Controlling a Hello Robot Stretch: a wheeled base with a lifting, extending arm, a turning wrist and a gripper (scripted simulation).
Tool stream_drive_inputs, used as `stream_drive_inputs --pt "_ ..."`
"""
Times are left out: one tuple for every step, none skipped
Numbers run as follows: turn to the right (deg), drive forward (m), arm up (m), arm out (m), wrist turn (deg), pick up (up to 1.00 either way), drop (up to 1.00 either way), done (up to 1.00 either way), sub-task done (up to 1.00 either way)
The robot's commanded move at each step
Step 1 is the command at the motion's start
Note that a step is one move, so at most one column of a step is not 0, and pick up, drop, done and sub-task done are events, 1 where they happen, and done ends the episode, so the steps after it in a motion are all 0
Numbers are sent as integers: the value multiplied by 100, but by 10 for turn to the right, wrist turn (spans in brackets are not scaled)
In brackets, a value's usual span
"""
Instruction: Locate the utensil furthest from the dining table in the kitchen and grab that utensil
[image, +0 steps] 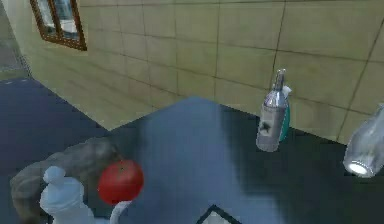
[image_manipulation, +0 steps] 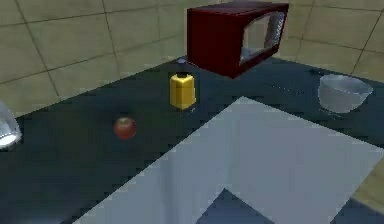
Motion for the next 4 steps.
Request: stream_drive_inputs --pt "-450 0 0 0 0 0 0 0 0" --pt "-450 0 0 0 0 0 0 0 0" --pt "-270 0 0 0 0 0 0 0 0" --pt "0 0 50 0 0 0 0 0 0"
